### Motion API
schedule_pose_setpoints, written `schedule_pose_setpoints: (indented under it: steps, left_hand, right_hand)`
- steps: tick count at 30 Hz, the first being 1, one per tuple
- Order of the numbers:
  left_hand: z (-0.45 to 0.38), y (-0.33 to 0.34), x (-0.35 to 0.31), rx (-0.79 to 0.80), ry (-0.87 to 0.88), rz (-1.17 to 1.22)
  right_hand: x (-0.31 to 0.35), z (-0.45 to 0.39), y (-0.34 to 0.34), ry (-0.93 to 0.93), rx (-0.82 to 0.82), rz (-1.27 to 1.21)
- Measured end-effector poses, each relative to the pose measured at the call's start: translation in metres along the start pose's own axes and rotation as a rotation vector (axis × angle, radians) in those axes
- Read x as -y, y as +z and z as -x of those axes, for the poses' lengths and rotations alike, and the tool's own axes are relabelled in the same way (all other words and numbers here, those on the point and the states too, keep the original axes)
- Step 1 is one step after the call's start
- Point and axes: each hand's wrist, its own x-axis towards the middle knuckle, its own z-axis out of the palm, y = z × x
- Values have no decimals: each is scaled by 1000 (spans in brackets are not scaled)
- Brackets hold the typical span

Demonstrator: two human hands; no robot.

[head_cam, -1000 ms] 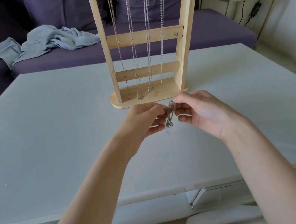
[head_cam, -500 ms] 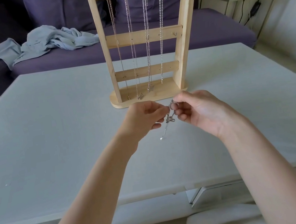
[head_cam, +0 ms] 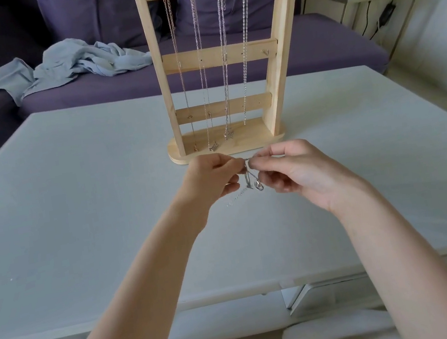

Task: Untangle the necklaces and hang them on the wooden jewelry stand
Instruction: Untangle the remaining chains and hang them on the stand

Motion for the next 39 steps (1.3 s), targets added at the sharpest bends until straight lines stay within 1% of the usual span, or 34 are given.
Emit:
schedule_pose_setpoints:
  steps: [5, 6, 8, 10, 12, 14, 16, 18, 21, 23, 25, 27, 29, 33, 35, 37, 39]
  left_hand:
    - [-2, 3, 6, -71, 173, -416]
    - [-2, 4, 7, -80, 199, -458]
    - [-3, 4, 8, -80, 222, -464]
    - [-4, 3, 7, -71, 183, -367]
    - [-3, 0, 5, -43, 91, -203]
    - [-2, -1, 3, -11, 12, -85]
    - [-2, -2, 3, -17, -14, -58]
    - [-2, -2, 4, -54, -19, -64]
    - [-1, 2, 6, -108, -36, -3]
    - [1, 6, 4, -100, -73, 160]
    - [1, 6, 0, -84, -133, 428]
    - [-1, 3, -2, -52, -213, 665]
    - [-4, 0, -2, -33, -257, 761]
    - [-6, -3, -1, -43, -257, 844]
    - [-4, -3, -2, -30, -253, 859]
    - [-3, 0, -2, -5, -232, 750]
    - [0, 5, -1, 19, -190, 527]
  right_hand:
    - [-3, -2, 2, 72, -29, 27]
    - [-3, -3, 3, 81, -33, 33]
    - [-4, -4, 4, 84, -38, 39]
    - [-4, -4, 4, 82, -32, 54]
    - [-3, -4, 3, 83, -23, 64]
    - [-3, -4, 2, 82, -30, 23]
    - [-4, -5, -2, 66, -75, -102]
    - [-3, -6, -7, 36, -131, -226]
    - [-2, -6, -10, 19, -157, -298]
    - [-2, -6, -8, 45, -118, -284]
    - [-3, -5, -3, 97, -81, -255]
    - [-4, -6, 0, 149, -80, -250]
    - [-5, -7, 3, 181, -102, -273]
    - [-7, -12, 1, 201, -194, -413]
    - [-7, -12, 0, 198, -213, -489]
    - [-6, -11, 2, 178, -208, -525]
    - [-5, -10, 5, 155, -186, -525]
